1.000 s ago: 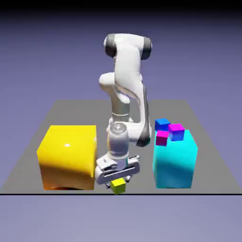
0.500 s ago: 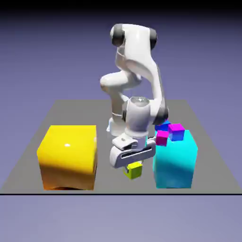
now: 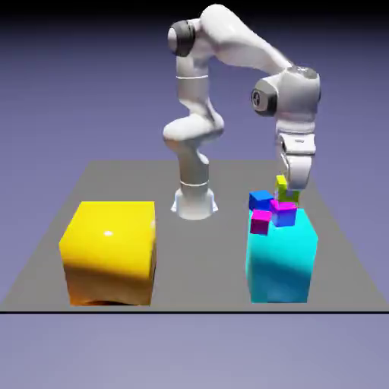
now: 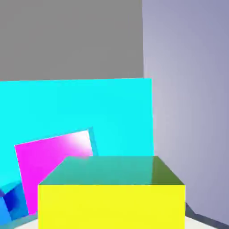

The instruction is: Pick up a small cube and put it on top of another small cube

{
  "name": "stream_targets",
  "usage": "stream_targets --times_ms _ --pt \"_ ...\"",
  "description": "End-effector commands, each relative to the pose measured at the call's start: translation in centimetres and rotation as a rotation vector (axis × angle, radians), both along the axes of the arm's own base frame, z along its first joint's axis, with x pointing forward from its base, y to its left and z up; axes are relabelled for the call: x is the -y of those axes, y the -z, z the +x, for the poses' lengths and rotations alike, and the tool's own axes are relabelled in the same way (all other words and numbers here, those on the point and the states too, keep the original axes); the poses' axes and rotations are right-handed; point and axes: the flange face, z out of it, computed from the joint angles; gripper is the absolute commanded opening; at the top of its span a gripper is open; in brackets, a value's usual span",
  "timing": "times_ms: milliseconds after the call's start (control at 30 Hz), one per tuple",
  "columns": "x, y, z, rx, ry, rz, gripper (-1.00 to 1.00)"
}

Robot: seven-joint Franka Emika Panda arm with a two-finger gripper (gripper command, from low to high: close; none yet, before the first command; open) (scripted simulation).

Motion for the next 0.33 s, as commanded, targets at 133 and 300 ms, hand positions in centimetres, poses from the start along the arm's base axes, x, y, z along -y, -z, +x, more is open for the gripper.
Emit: stream_targets --times_ms 133,300 --pt "-0.1 4.9 0.0 0.002 -0.007 -0.001 -1.0" --pt "-0.1 5.2 0.0 0.002 -0.007 -0.001 1.0"
